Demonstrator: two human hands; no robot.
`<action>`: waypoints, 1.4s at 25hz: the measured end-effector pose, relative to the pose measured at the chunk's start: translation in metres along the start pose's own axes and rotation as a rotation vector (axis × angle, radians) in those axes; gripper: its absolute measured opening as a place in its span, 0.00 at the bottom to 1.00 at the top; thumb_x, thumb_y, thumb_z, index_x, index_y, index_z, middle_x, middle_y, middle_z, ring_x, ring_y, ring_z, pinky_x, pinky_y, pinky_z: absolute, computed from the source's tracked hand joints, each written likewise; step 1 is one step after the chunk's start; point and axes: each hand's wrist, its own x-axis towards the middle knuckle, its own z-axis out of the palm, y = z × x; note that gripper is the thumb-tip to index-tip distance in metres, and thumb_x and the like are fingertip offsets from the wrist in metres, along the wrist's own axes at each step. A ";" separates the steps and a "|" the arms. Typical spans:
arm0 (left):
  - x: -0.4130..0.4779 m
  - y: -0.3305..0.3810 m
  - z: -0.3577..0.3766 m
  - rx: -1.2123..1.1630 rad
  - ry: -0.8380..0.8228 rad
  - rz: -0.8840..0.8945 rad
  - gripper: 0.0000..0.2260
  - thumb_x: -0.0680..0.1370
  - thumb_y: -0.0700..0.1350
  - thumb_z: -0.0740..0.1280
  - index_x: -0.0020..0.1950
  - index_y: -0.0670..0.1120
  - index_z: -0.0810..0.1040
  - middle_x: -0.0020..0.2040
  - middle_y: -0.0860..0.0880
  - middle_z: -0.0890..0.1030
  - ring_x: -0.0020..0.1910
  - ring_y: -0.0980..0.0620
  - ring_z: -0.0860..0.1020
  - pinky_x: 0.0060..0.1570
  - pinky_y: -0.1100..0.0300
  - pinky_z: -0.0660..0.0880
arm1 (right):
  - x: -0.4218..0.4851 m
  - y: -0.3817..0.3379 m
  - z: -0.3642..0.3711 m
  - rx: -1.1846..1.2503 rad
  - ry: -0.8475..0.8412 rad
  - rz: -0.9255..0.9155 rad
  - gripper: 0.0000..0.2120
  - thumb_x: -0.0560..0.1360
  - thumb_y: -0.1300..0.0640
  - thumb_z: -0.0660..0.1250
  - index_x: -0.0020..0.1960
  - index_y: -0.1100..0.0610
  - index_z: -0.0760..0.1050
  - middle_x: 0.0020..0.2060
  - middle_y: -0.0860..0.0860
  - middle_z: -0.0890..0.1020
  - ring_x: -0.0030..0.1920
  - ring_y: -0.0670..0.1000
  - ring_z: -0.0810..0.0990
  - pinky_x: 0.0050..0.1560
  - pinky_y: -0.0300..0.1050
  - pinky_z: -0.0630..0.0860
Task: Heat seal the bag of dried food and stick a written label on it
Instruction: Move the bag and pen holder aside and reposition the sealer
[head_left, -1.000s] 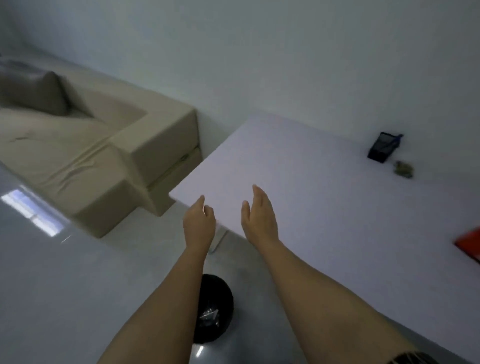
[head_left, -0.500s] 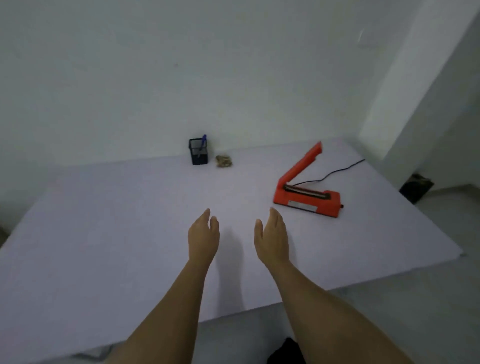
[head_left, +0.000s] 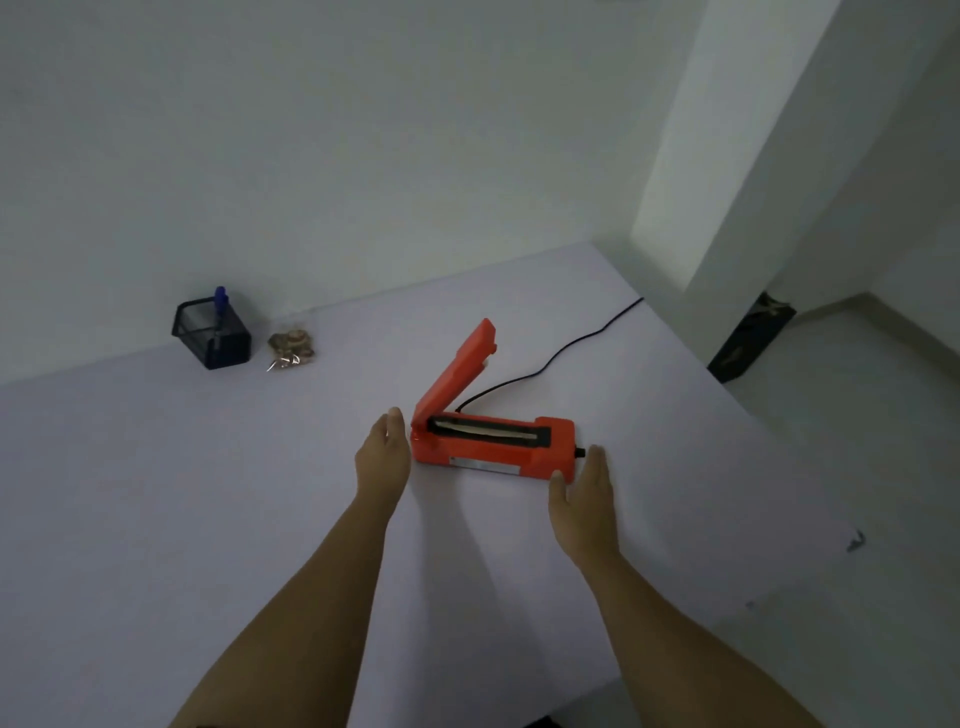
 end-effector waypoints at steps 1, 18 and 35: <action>0.011 -0.001 0.001 -0.002 -0.018 -0.046 0.23 0.82 0.55 0.48 0.67 0.45 0.71 0.66 0.42 0.73 0.67 0.42 0.67 0.66 0.51 0.62 | 0.005 0.000 0.004 0.023 -0.028 -0.007 0.32 0.79 0.53 0.58 0.76 0.59 0.46 0.76 0.56 0.54 0.75 0.56 0.54 0.74 0.51 0.55; 0.063 -0.005 0.018 -0.098 -0.257 -0.126 0.32 0.76 0.67 0.50 0.66 0.45 0.72 0.59 0.44 0.75 0.58 0.45 0.72 0.63 0.49 0.67 | 0.073 -0.012 0.017 0.704 -0.180 0.164 0.25 0.79 0.64 0.50 0.75 0.56 0.54 0.71 0.53 0.65 0.69 0.50 0.63 0.70 0.45 0.57; 0.274 0.063 0.072 -0.199 0.105 -0.247 0.39 0.74 0.70 0.44 0.66 0.40 0.72 0.62 0.33 0.74 0.60 0.36 0.73 0.63 0.44 0.69 | 0.345 -0.123 0.071 0.598 -0.465 -0.126 0.28 0.73 0.61 0.53 0.73 0.56 0.58 0.63 0.48 0.69 0.64 0.48 0.68 0.60 0.31 0.64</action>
